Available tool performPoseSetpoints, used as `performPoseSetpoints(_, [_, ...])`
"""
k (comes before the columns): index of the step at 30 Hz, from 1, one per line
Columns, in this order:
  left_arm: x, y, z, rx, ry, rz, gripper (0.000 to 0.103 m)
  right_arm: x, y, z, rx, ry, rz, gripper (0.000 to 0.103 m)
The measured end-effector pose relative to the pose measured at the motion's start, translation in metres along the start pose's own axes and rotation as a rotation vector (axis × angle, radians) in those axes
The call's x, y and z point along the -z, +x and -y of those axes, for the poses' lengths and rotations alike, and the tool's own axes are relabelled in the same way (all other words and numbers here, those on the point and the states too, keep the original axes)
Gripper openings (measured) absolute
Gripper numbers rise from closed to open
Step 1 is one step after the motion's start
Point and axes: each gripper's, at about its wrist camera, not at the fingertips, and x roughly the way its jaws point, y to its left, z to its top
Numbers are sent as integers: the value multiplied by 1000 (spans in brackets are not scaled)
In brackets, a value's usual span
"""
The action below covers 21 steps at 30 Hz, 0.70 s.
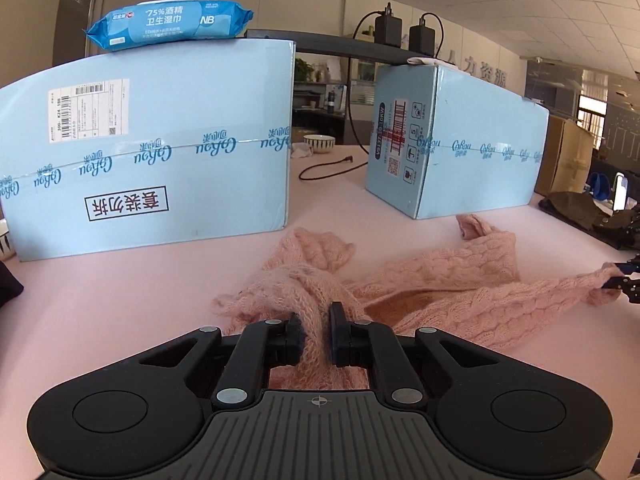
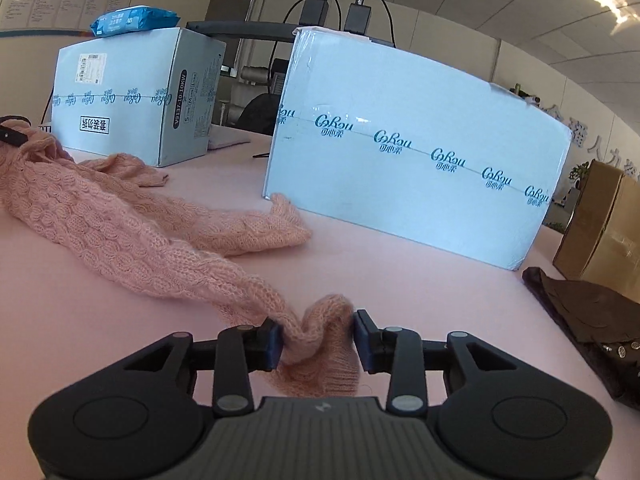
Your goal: Fold clothes
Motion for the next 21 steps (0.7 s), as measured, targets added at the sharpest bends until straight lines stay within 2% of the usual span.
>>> performPoseSetpoints(1, [6,-7,4,7,16,9,11,5,-2,2,-3,21,0,43])
performPoseSetpoints(2, [10,-12,7,13,30,18,11,10,-4,5,-10,54,3,50])
performPoseSetpoints(5, [20,-27,16,34,75,36,11,22,-18,24,-54,259,43,64])
performPoseSetpoints(8, [31,-41,25,63,158,39,11,29,-33,39,-84,430,62,69])
performPoseSetpoints(11, [39,-46,31,70,213,23,12,35,-43,53,-103,543,60,70])
performPoseSetpoints(14, [42,-51,27,87,191,9,12,37,-51,64,-138,633,48,73])
performPoseSetpoints(21, [36,-52,12,93,83,24,12,42,-39,81,-244,952,-99,74])
